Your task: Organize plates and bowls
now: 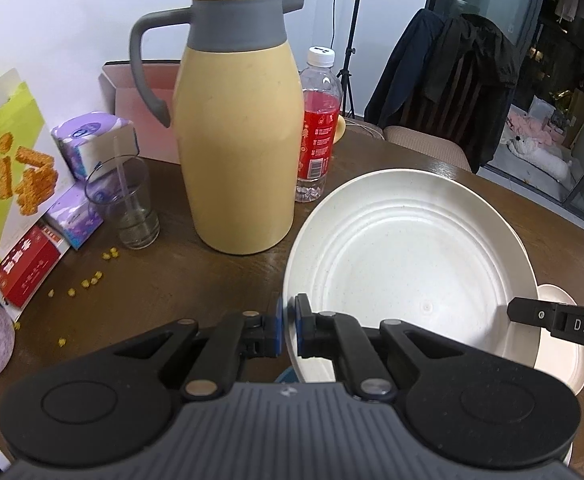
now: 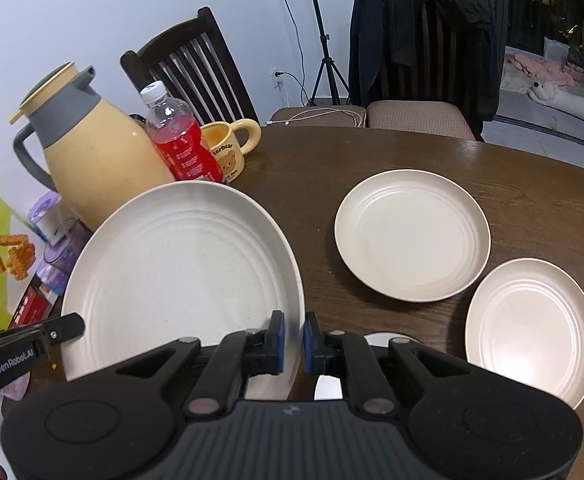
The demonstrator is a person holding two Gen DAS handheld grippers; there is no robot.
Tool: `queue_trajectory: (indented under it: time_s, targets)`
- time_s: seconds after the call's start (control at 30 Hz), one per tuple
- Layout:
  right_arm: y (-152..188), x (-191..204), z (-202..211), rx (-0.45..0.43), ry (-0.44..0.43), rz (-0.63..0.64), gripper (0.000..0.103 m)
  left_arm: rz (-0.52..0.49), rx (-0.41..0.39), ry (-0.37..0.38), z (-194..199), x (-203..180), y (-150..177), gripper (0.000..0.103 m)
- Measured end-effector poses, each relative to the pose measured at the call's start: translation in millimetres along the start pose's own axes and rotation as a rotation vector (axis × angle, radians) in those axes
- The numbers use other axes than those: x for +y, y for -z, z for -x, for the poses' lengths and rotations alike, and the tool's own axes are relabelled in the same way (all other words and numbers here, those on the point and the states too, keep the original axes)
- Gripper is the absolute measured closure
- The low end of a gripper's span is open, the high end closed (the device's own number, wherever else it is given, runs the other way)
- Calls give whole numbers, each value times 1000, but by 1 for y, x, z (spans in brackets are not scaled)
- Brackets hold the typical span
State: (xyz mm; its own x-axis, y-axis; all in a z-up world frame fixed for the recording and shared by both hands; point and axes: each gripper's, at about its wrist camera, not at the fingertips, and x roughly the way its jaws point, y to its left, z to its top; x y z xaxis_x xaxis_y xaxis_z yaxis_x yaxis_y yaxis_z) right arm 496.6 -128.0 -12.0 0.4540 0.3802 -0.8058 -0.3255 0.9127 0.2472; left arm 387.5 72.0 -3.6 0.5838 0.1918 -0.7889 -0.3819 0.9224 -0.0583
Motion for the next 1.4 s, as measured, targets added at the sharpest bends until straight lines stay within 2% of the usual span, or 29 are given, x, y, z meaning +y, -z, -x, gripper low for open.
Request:
queue_trajectory:
  time_s: [0.63,1.4]
  targets:
    - [48,19,42,2,-32,70,94,52,-15,-38,50,21,50,96]
    - [96,59,55,41,-87,143,94,129,-1,-102,90,62,103,96]
